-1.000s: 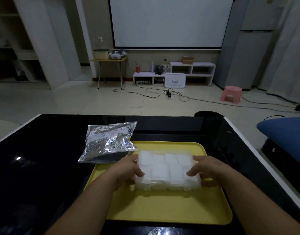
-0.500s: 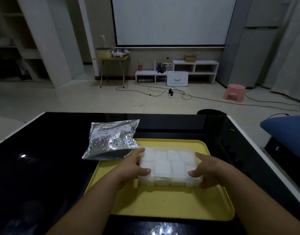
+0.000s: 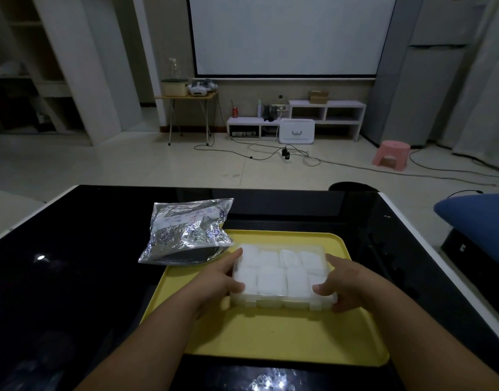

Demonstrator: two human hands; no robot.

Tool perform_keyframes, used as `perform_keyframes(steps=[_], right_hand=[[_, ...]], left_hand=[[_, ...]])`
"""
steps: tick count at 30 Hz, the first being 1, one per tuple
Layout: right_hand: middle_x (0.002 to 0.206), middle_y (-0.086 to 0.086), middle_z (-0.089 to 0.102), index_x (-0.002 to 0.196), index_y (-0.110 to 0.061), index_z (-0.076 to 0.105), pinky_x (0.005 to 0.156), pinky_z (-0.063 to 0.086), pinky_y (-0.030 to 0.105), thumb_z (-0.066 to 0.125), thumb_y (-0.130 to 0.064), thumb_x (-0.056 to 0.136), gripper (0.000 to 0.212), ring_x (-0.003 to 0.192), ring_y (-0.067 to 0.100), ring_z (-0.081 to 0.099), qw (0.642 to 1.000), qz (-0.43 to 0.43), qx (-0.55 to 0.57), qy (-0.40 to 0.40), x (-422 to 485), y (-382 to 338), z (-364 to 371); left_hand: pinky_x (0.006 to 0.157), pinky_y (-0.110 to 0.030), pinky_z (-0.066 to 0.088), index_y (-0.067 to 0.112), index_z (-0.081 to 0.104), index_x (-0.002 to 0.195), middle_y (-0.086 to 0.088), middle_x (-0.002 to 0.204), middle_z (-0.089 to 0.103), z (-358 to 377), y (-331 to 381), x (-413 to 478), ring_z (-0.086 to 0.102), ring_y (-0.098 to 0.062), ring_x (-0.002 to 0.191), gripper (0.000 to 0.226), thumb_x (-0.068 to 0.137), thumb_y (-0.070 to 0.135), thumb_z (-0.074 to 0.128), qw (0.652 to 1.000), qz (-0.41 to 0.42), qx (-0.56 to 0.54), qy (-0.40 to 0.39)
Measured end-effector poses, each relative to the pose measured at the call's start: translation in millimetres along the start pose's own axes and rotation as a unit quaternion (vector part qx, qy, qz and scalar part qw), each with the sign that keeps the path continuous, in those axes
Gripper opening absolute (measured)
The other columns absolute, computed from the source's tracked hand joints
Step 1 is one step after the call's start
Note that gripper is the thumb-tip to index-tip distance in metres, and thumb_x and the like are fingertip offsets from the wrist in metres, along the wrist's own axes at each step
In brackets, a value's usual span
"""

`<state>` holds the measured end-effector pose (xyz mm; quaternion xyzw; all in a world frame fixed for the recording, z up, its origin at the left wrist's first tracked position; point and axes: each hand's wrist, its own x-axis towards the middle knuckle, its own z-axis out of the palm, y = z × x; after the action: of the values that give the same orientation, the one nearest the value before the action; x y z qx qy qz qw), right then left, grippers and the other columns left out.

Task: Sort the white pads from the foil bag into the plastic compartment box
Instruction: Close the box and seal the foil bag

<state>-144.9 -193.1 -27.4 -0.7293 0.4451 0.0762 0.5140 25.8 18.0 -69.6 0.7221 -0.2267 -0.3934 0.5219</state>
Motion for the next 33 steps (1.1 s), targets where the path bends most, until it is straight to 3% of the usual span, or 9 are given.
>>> perform_keyframes(steps=[7,13,19,22,25,27,30,33], right_hand=[[0.147,0.017,0.035,0.154,-0.035,0.016,0.08,0.058,0.051,0.074,-0.001,0.08,0.1,0.107,0.039,0.053,1.0,0.007,0.005,-0.004,1.4,1.0,-1.0],[0.119,0.012,0.048,0.148,-0.024,0.03,0.086,0.057,0.053,0.071,-0.004,0.085,0.078,0.105,0.037,0.055,1.0,-0.001,-0.031,0.0,-0.8,-0.9,-0.7],[0.144,0.017,0.036,0.153,-0.039,0.011,0.077,0.061,0.047,0.078,-0.015,0.08,0.102,0.101,0.036,0.059,0.998,-0.015,-0.055,0.0,-8.8,-4.8,-5.7],[0.152,0.012,0.032,0.151,-0.04,0.022,0.084,0.058,0.043,0.084,-0.016,0.073,0.102,0.117,0.036,0.053,0.991,-0.041,-0.128,0.001,-13.0,-7.5,-9.1],[0.154,0.004,0.032,0.148,-0.036,0.035,0.101,0.048,0.04,0.088,-0.021,0.068,0.097,0.133,0.031,0.043,0.968,-0.085,-0.232,0.034,-16.6,-10.0,-8.1],[0.153,0.001,0.034,0.146,-0.035,0.039,0.102,0.045,0.037,0.089,-0.023,0.066,0.095,0.134,0.029,0.043,0.96,-0.095,-0.259,0.043,-18.7,-12.3,-6.1],[0.152,0.001,0.039,0.145,-0.035,0.042,0.099,0.046,0.034,0.088,-0.02,0.069,0.091,0.129,0.027,0.049,0.957,-0.1,-0.268,0.043,-21.3,-13.5,-4.5],[0.149,0.002,0.044,0.145,-0.034,0.042,0.099,0.049,0.034,0.086,-0.019,0.07,0.088,0.124,0.026,0.053,0.959,-0.094,-0.263,0.048,-22.0,-13.3,-4.6]], left_hand=[[0.108,-0.046,0.044,0.035,0.036,0.149,-0.004,0.156,0.035,0.7,0.0,2.1,0.051,-0.026,0.127,0.087,0.08,-0.013,0.062,1.0,0.002,0.002,0.005],[0.097,-0.035,0.049,0.034,0.036,0.149,-0.005,0.152,0.04,-0.2,7.5,1.4,0.054,-0.02,0.12,0.077,0.086,0.001,0.066,1.0,0.002,0.028,-0.007],[0.081,-0.03,0.056,0.036,0.041,0.146,-0.004,0.146,0.048,3.4,19.0,-0.5,0.062,-0.017,0.107,0.085,0.078,-0.002,0.074,0.993,0.02,0.109,0.028],[0.093,-0.039,0.054,0.042,0.055,0.133,0.001,0.145,0.047,4.2,25.3,-0.5,0.061,-0.017,0.11,0.069,0.074,0.02,0.082,0.964,0.041,0.256,0.065],[0.104,-0.034,0.042,0.04,0.065,0.119,0.008,0.146,0.045,6.6,34.4,-5.7,0.05,-0.014,0.126,0.044,0.076,0.041,0.077,0.9,0.082,0.418,0.092],[0.1,-0.029,0.042,0.039,0.069,0.111,0.013,0.141,0.049,10.1,38.5,-10.0,0.052,-0.008,0.118,0.034,0.078,0.045,0.073,0.877,0.106,0.459,0.093],[0.094,-0.029,0.046,0.039,0.068,0.115,0.014,0.138,0.05,13.1,38.1,-10.5,0.055,-0.006,0.103,0.045,0.072,0.049,0.078,0.873,0.106,0.472,0.066],[0.098,-0.031,0.044,0.04,0.063,0.124,0.014,0.146,0.044,12.6,36.1,-8.2,0.054,-0.01,0.116,0.052,0.074,0.044,0.078,0.871,0.1,0.479,0.047]])
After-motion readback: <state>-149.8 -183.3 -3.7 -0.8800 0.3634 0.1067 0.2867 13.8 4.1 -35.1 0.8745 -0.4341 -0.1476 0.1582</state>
